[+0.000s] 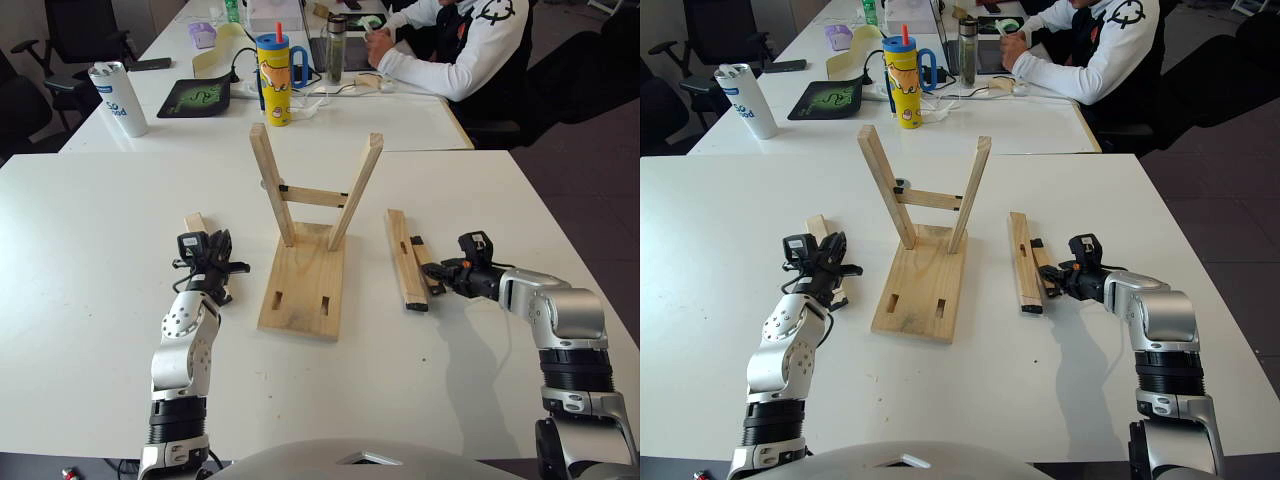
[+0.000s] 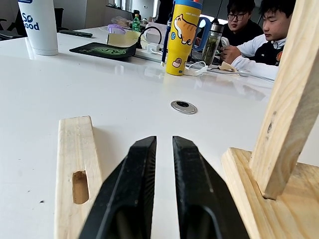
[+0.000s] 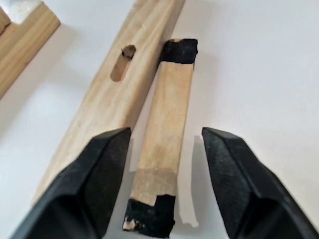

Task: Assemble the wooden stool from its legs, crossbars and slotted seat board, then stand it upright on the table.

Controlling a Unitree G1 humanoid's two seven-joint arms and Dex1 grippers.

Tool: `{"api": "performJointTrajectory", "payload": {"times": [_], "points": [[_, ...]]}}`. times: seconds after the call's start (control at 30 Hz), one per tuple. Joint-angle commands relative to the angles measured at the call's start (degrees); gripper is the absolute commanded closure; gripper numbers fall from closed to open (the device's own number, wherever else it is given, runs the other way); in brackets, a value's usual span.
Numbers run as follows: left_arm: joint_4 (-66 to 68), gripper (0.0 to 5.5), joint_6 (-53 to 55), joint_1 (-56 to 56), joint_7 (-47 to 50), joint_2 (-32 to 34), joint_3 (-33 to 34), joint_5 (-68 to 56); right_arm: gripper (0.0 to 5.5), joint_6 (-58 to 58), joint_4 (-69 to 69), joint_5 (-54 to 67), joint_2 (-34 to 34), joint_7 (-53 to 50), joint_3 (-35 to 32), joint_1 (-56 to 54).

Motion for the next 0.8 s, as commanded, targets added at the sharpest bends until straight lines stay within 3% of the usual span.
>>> {"api": "performJointTrajectory", "payload": {"times": [0.03, 0.33, 0.6, 0.8], "points": [[-0.71, 4.87, 0.20, -0.03, 0.28, -0.09, 0.15, -0.13, 2.84, -0.02, 0.58, -0.81, -1.08, -0.66, 1.12, 0.96], [-1.19, 4.87, 0.48, -0.01, 0.50, -0.45, 0.31, -0.41, 2.84, -1.51, 0.15, -2.79, -0.53, -2.86, 3.55, 1.90], [-1.53, 4.87, 0.48, 0.20, 0.75, -0.77, 0.45, -0.46, 4.10, -2.92, 5.09, -5.41, -0.64, -6.79, 3.28, -0.23], [-1.31, 4.87, 0.23, 0.14, 0.84, -0.99, 0.47, -0.32, 4.17, -8.86, 5.56, -4.79, 2.11, -8.62, 0.22, -3.02]]}}
